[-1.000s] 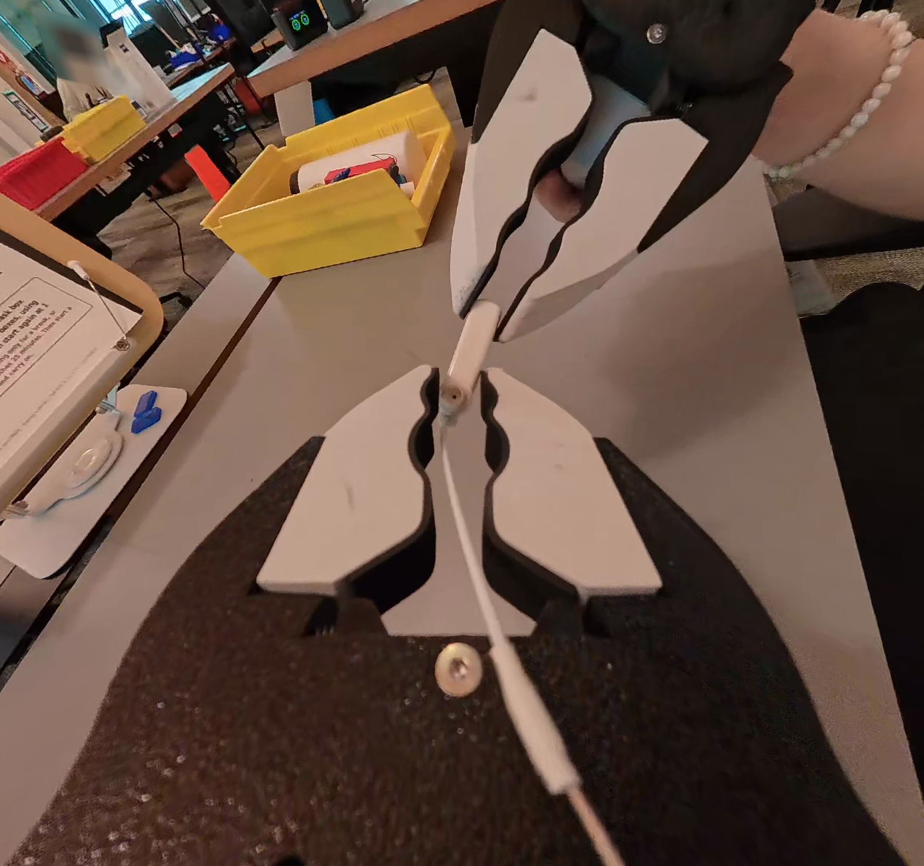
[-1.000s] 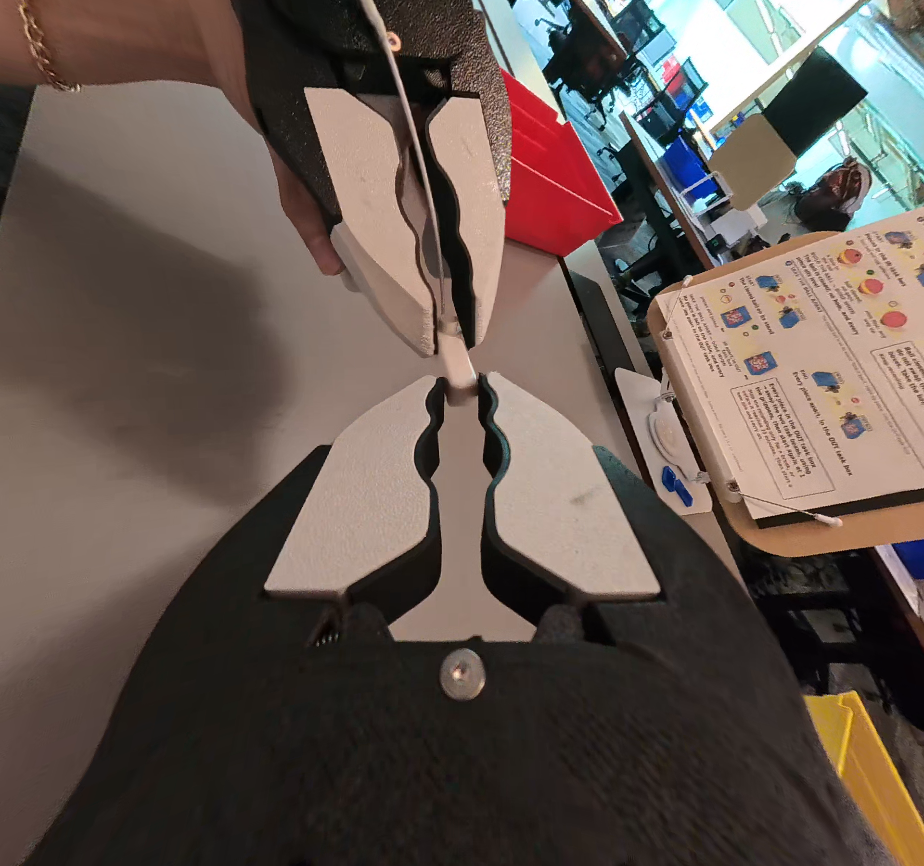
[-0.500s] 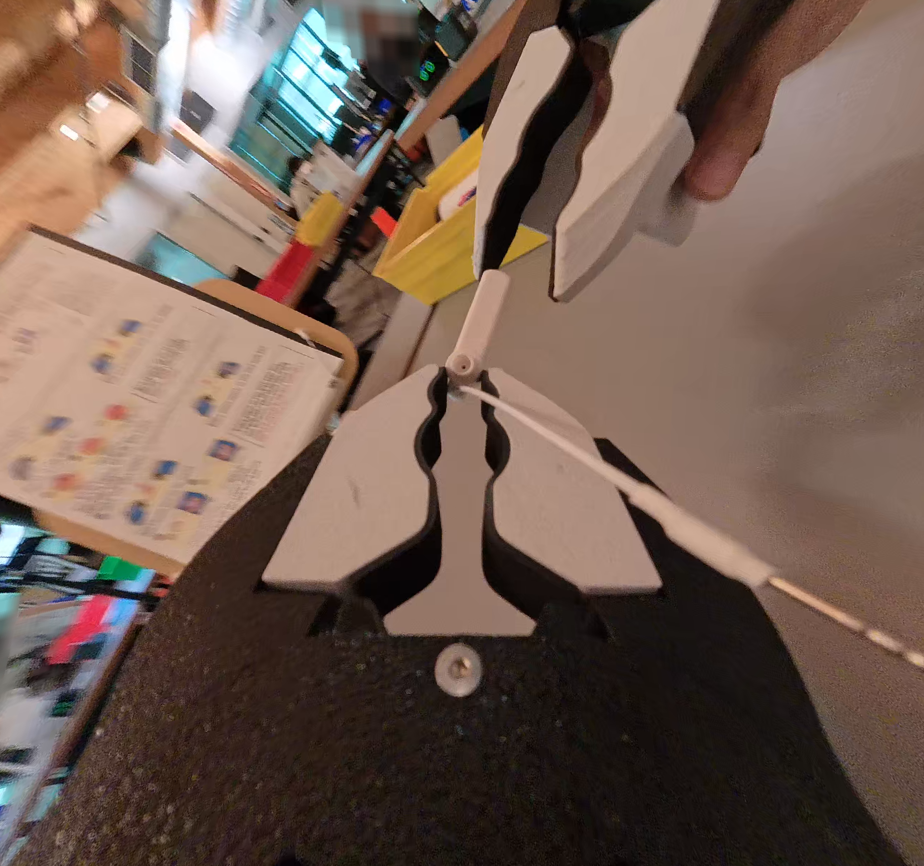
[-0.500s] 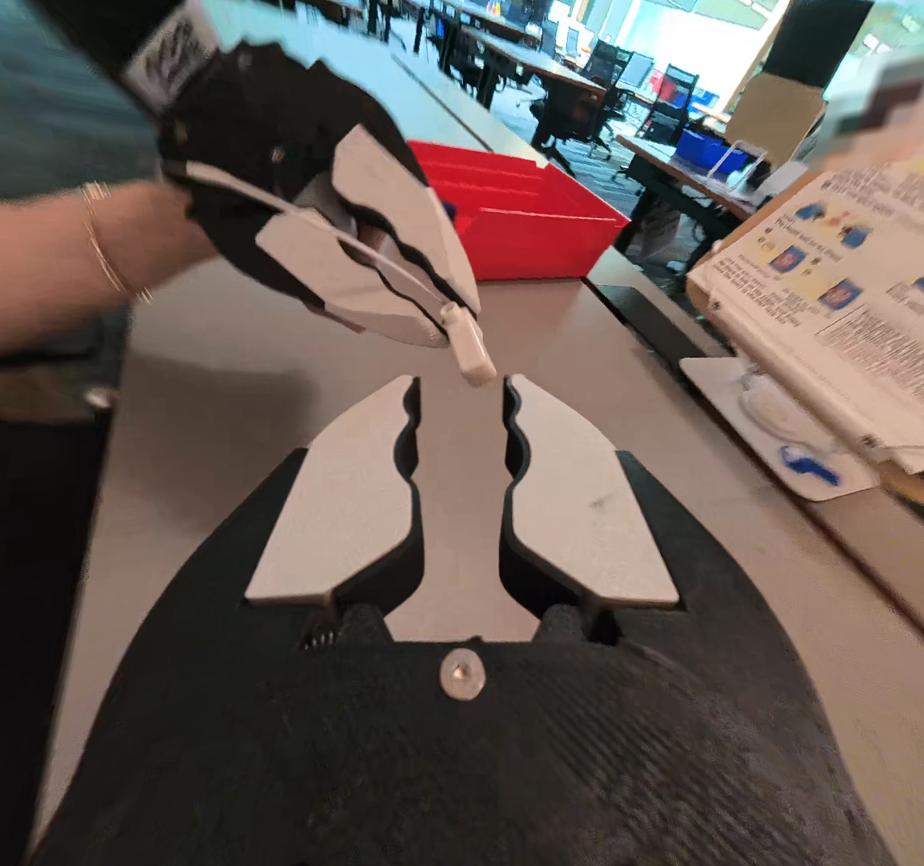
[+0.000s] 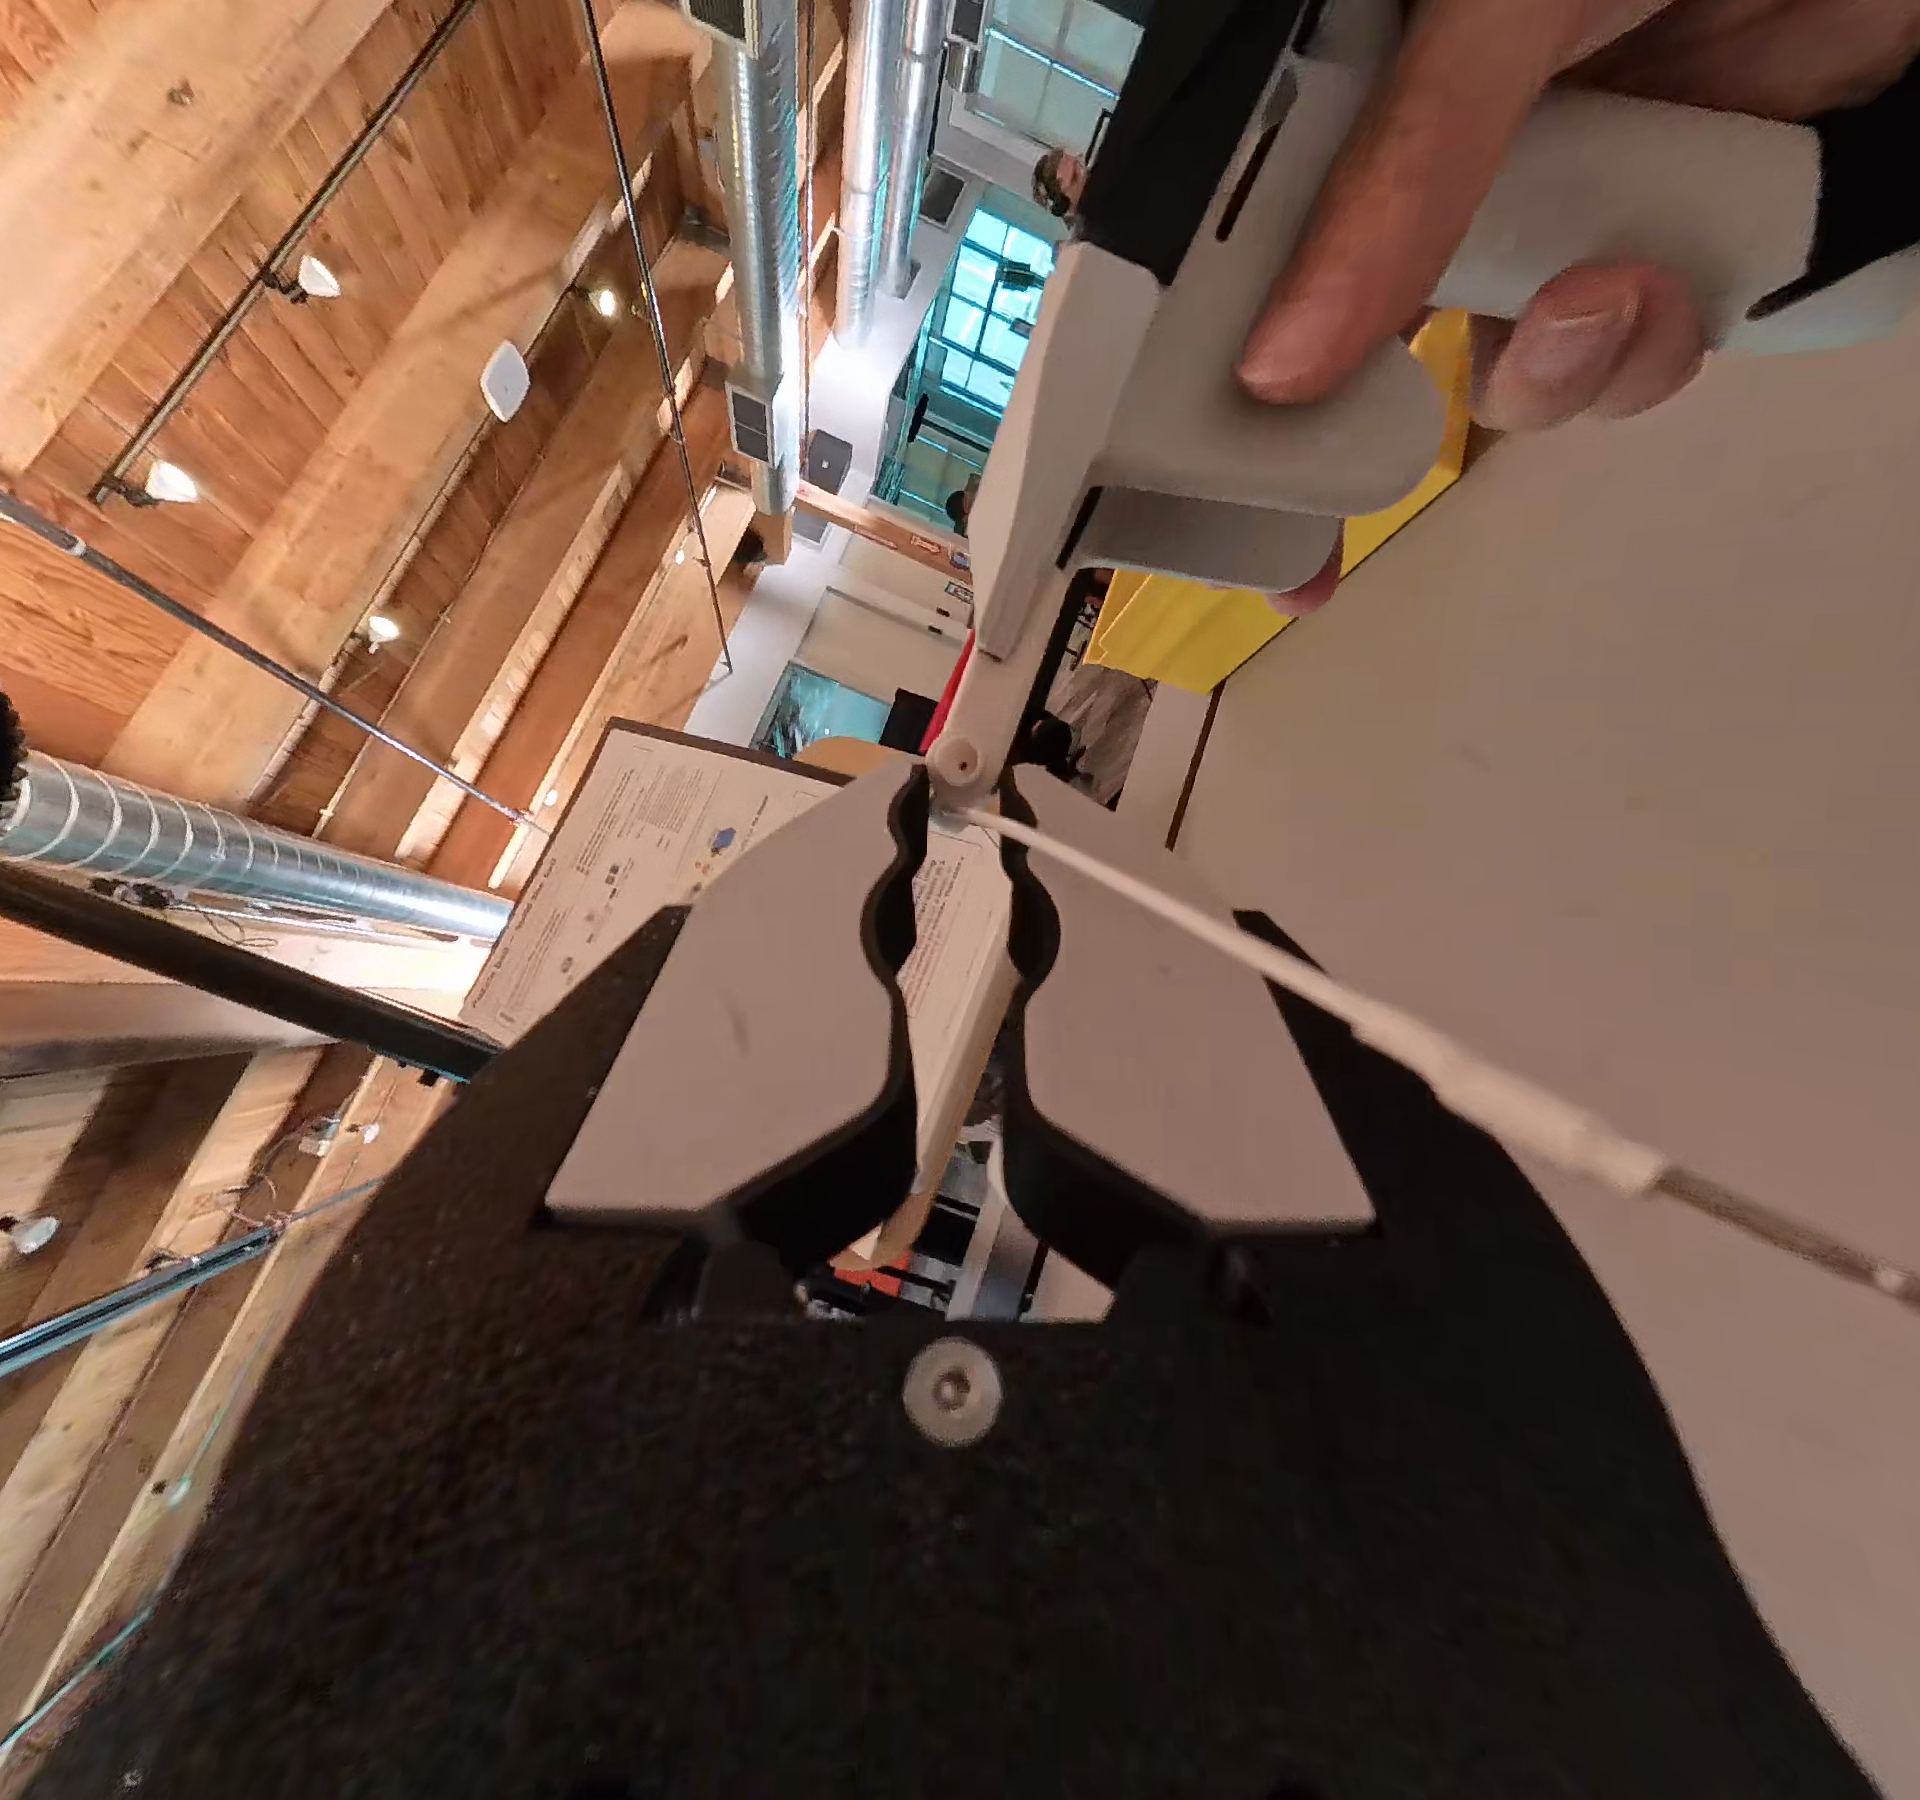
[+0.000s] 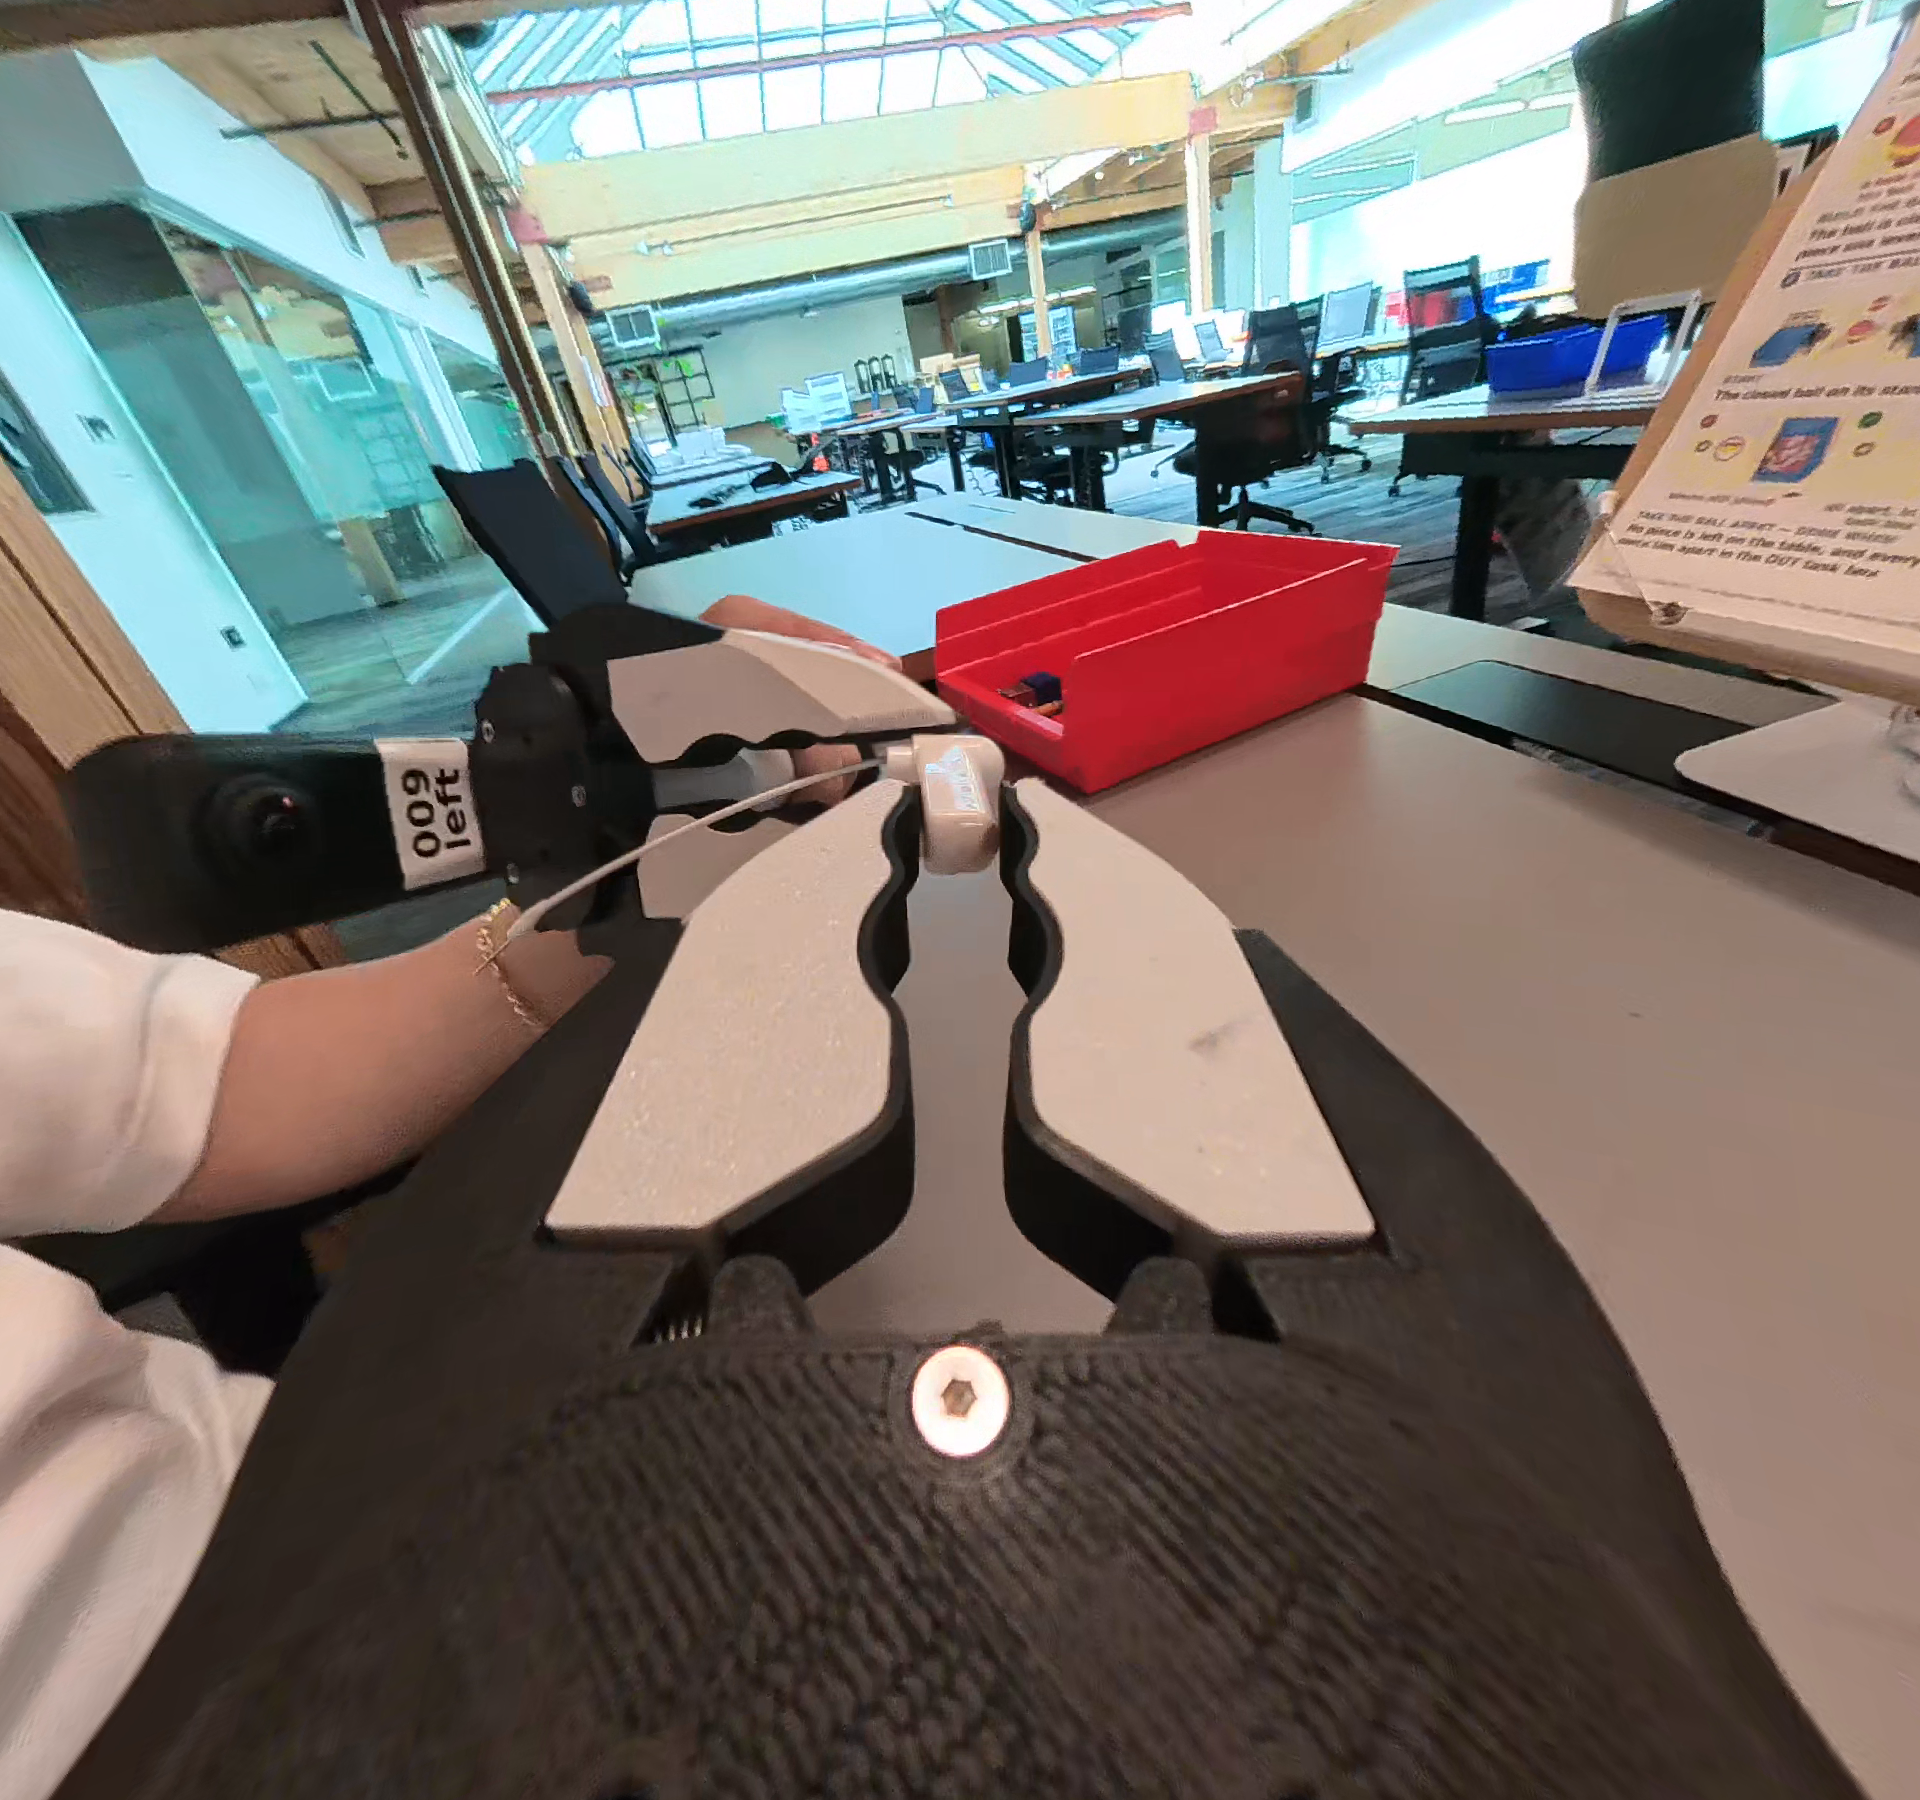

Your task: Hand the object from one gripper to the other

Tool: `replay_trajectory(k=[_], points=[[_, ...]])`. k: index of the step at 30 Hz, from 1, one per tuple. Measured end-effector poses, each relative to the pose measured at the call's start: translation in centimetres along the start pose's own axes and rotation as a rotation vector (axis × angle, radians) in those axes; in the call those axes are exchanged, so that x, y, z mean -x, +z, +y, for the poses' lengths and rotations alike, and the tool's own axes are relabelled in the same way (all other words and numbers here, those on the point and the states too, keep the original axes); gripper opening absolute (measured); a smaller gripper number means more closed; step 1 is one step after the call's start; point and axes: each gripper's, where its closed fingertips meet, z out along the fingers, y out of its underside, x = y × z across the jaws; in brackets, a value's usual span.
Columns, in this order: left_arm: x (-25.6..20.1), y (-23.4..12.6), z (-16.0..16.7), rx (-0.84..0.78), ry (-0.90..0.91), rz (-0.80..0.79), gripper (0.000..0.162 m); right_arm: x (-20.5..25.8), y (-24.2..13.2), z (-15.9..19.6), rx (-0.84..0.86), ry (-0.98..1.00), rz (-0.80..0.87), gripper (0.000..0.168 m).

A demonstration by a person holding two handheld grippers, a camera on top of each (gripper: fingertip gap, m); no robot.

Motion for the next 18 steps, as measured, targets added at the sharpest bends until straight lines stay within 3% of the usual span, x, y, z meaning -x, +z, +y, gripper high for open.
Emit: replay_trajectory(k=[3,7,9,12,15,18], points=[[-0.5,0.1,0.2,-0.007,-0.092,0.053,0.013,-0.1,0.0,0.2,0.046,-0.105,0.011,0.013],[-1.8,-0.1,0.4,-0.009,-0.337,0.235,0.042,-0.5,-0.9,0.0,0.079,-0.392,0.06,0.014],[-3.1,-0.6,0.9,0.019,-0.511,0.393,0.048,-0.1,-1.4,-0.3,0.066,-0.499,0.043,0.014],[-4.0,-1.8,0.7,0.013,-0.914,0.632,0.059,0.6,-2.0,-0.5,0.041,-0.633,-0.004,0.013],[-2.4,-2.7,-0.6,-0.104,-1.273,0.747,0.051,0.9,-2.2,0.3,0.066,-0.72,-0.04,0.014],[-1.9,-3.0,-1.7,-0.147,-1.458,0.835,0.046,1.9,-1.8,0.8,0.044,-0.783,-0.087,0.014]])
